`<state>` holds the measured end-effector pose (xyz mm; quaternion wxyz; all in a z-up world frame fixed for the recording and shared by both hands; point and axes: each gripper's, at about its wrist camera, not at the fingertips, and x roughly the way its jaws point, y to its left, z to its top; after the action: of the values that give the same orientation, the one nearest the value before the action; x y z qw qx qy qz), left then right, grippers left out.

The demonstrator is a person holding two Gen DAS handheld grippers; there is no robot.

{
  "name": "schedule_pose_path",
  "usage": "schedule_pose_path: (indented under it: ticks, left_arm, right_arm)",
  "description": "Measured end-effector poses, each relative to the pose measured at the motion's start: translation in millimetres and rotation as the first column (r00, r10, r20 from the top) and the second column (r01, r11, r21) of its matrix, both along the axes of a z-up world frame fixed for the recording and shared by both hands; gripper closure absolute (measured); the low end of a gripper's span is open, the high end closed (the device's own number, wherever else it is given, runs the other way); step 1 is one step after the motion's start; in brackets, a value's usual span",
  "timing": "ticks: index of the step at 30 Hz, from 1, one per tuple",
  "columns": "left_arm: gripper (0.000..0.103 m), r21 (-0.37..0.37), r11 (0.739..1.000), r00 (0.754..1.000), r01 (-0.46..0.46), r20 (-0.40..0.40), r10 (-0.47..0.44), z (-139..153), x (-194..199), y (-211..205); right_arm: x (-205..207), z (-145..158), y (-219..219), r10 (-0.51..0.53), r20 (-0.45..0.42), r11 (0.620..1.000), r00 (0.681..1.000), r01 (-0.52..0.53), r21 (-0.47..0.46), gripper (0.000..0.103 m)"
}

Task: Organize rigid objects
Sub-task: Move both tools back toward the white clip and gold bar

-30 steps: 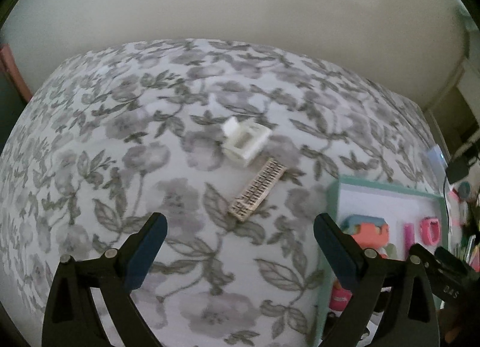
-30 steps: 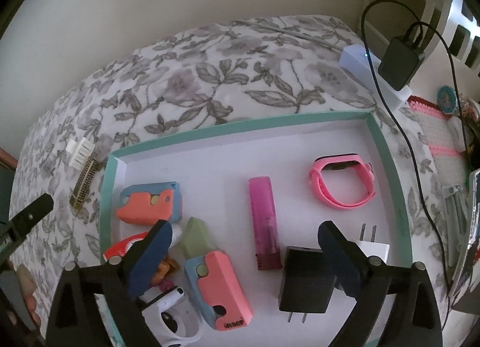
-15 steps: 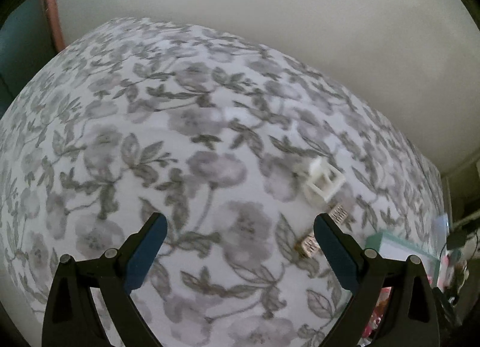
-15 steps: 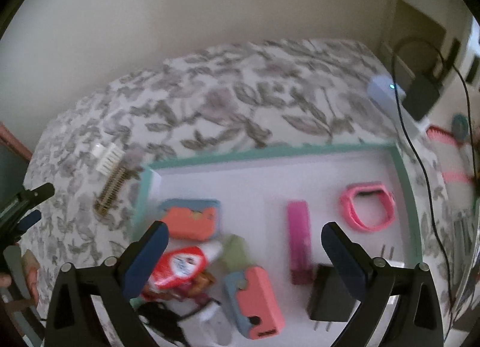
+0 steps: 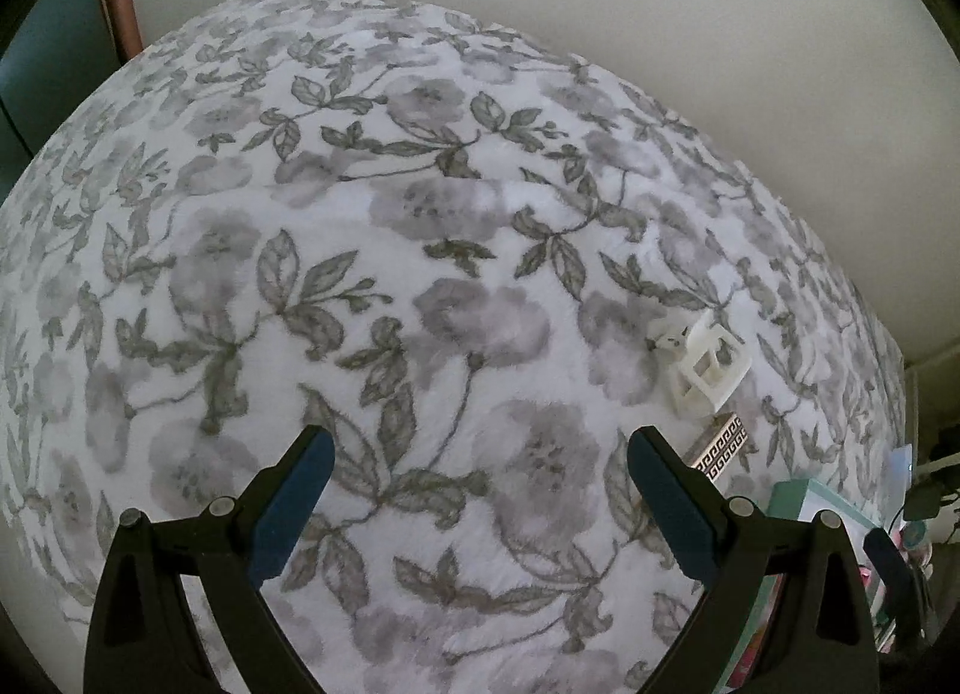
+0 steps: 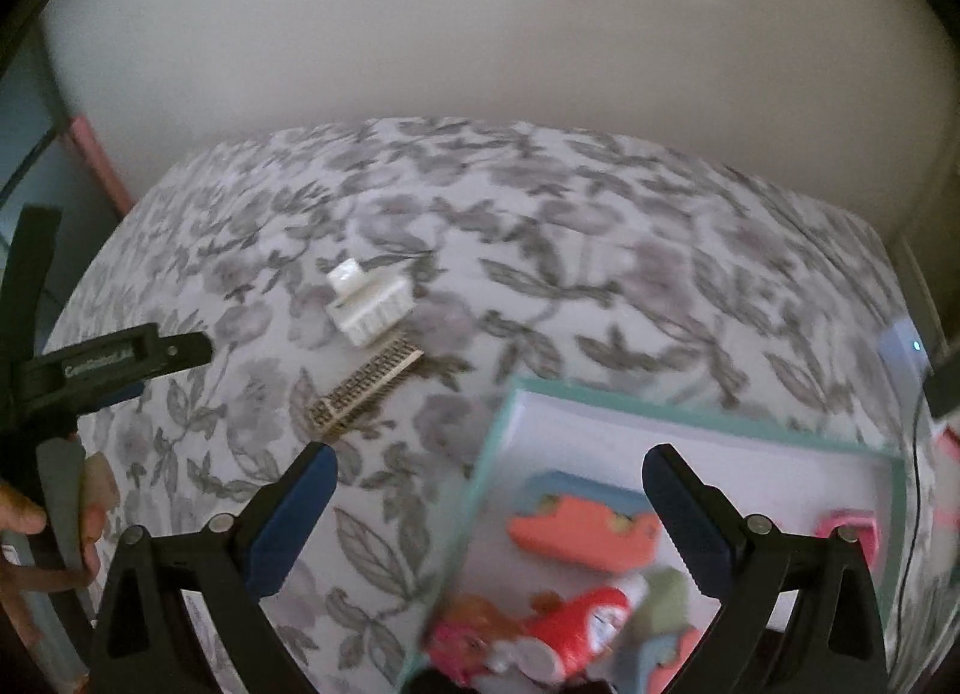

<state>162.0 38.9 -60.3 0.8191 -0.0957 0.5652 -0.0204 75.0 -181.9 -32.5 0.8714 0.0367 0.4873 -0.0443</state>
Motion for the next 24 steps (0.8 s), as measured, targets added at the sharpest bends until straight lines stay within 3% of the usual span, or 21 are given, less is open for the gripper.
schedule_pose_path:
  ticks: [24]
  left_arm:
    - [0.005, 0.070, 0.997, 0.999, 0.032, -0.013, -0.031, -18, 30, -12]
  right_arm:
    - [65, -31, 10, 0.108, -0.015, 0.990, 0.994, -0.106, 0.093, 0.000]
